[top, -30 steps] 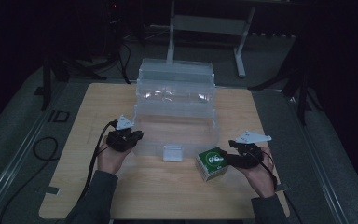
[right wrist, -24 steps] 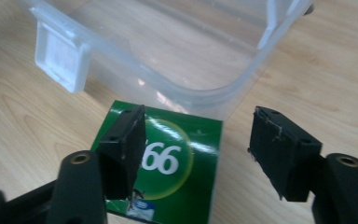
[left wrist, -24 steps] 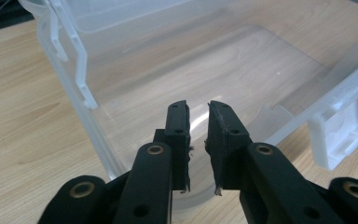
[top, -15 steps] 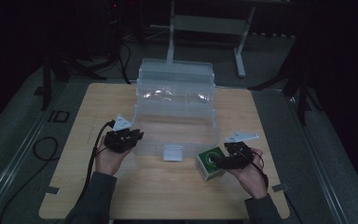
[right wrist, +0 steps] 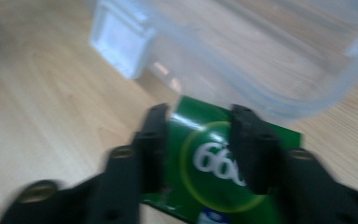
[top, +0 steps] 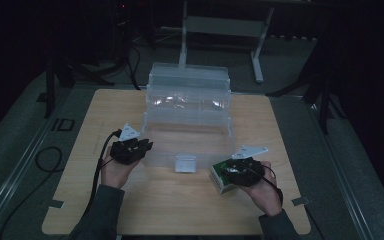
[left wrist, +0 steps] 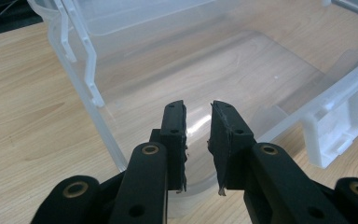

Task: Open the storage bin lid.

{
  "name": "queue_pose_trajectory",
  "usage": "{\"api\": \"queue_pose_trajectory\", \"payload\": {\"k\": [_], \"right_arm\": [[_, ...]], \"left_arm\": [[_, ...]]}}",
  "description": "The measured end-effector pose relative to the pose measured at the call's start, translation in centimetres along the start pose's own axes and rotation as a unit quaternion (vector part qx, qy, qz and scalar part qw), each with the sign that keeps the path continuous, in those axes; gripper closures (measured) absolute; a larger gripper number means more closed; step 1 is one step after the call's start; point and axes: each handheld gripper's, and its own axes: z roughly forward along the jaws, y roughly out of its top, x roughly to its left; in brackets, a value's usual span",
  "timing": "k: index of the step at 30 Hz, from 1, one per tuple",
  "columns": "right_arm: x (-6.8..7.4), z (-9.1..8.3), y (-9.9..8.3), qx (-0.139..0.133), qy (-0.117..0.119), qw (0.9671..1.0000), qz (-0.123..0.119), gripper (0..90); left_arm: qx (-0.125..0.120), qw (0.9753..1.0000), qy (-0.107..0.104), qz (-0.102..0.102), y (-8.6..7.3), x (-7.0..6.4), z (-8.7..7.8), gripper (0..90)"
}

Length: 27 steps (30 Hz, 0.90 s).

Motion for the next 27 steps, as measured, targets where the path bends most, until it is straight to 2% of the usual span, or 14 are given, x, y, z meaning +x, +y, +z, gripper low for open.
{"api": "queue_pose_trajectory", "payload": {"k": [1,3,5,11,16,20,27], "right_arm": [[0.5,0.2,0.2,0.006,0.009,0.9999,-0.013,78.0],[1.1,0.5,0.4,0.015,0.014,0.9995,-0.023,87.0],[1.5,0.9,0.6,0.023,0.019,0.9991,-0.031,90.0],[2.5,2.1,0.8,0.046,0.026,0.9976,-0.045,90.0],[2.7,2.8,0.3,0.070,0.028,0.9962,-0.044,90.0],[2.6,2.4,-0.5,0.078,0.034,0.9954,-0.044,90.0],[2.3,1.3,-1.5,0.089,0.030,0.9942,-0.052,90.0]], "left_arm": [[-0.001,1.0000,-0.002,-0.001,-0.1,0.0,-0.1,75.5],[-0.001,1.0000,-0.002,-0.001,-0.1,0.1,-0.1,75.5],[-0.002,1.0000,-0.002,-0.004,-0.2,0.1,-0.2,75.1],[-0.005,0.9999,-0.002,-0.009,-0.2,0.4,-0.4,74.9],[-0.009,0.9999,-0.001,-0.014,-0.3,0.7,-0.5,74.8],[-0.007,0.9998,-0.002,-0.017,-0.4,0.9,-0.5,74.9],[-0.004,0.9998,-0.004,-0.017,-0.4,0.8,-0.3,74.8]]}}
